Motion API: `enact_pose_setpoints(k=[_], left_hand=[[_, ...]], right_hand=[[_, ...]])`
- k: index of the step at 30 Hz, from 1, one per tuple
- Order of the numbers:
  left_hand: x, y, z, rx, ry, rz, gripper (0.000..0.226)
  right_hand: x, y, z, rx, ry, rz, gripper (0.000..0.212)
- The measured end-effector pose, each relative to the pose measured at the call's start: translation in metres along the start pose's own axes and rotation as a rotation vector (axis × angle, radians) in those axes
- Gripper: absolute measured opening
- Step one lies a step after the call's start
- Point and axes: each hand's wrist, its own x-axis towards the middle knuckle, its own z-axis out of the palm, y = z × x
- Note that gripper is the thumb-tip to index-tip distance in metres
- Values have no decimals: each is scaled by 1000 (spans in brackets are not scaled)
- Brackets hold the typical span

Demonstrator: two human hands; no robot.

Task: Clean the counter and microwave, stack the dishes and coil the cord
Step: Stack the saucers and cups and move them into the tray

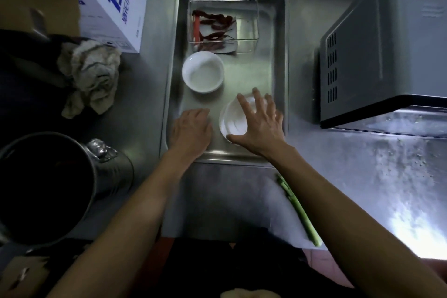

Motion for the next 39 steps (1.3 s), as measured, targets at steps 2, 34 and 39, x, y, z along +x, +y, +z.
enact_pose_setpoints(k=[2,34,39], left_hand=[[-8,-8,-3,-19,38,-19,38],[-41,8,-17,-82,-106,167,45],[-45,48,-7,33,-89,277,46]], right_hand=[[8,-3,12,-20,-28,2,112],[-63,-5,7,152,79,139,65],[-108,25,-10,164,160,130,55]])
